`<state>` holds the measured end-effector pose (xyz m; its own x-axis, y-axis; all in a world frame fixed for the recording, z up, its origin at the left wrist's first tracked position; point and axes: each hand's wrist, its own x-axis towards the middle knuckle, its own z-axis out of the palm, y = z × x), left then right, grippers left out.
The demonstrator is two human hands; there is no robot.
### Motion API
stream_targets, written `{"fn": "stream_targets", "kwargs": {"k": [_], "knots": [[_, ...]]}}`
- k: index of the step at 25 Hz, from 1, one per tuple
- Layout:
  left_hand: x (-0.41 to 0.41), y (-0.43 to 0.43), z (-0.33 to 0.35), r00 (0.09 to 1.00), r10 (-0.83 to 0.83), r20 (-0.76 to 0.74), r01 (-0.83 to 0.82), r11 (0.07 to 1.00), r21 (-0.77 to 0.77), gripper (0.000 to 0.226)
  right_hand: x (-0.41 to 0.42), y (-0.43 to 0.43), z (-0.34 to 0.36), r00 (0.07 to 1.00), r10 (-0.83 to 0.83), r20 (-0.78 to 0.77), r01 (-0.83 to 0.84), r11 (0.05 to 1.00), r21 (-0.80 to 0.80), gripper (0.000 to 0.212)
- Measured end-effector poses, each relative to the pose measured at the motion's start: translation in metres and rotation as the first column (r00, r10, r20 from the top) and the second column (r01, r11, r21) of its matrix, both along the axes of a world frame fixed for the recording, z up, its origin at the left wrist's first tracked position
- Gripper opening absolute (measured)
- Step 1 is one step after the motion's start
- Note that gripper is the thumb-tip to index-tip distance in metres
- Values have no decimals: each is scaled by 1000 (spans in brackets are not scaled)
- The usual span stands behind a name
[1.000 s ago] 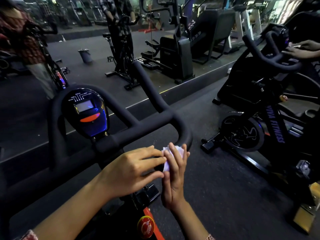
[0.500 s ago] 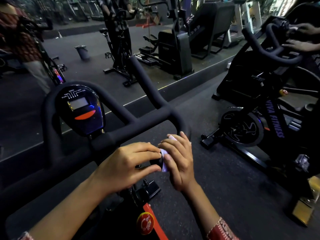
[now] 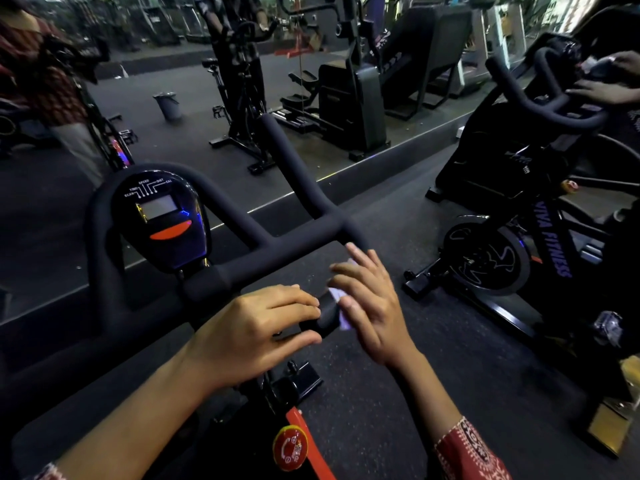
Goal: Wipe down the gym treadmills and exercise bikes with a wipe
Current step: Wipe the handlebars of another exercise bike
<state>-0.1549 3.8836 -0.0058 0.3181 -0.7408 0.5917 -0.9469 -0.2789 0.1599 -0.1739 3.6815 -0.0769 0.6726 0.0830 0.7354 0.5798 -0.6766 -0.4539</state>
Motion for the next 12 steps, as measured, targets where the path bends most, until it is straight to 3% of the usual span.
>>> {"fn": "stream_targets", "kwargs": {"k": [2,4,6,9,12], "knots": [[4,1,1,999,3,34,-5,998,55,35,14,-18,1,987,80,-141,-58,986,155,53],[14,0,8,997,1,74,-12,990,140,44,28,-31,8,946,165,-280,-95,964,248,36],[28,-4,17,998,0,61,-13,979,203,56,40,-40,15,916,217,-339,-105,942,320,28],[54,-16,30,995,99,9,-99,977,188,65,62,-45,31,926,208,-315,-68,913,403,33],[77,-33,33,945,322,-55,-310,936,167,58,94,-33,60,980,18,-198,69,903,423,28]]}}
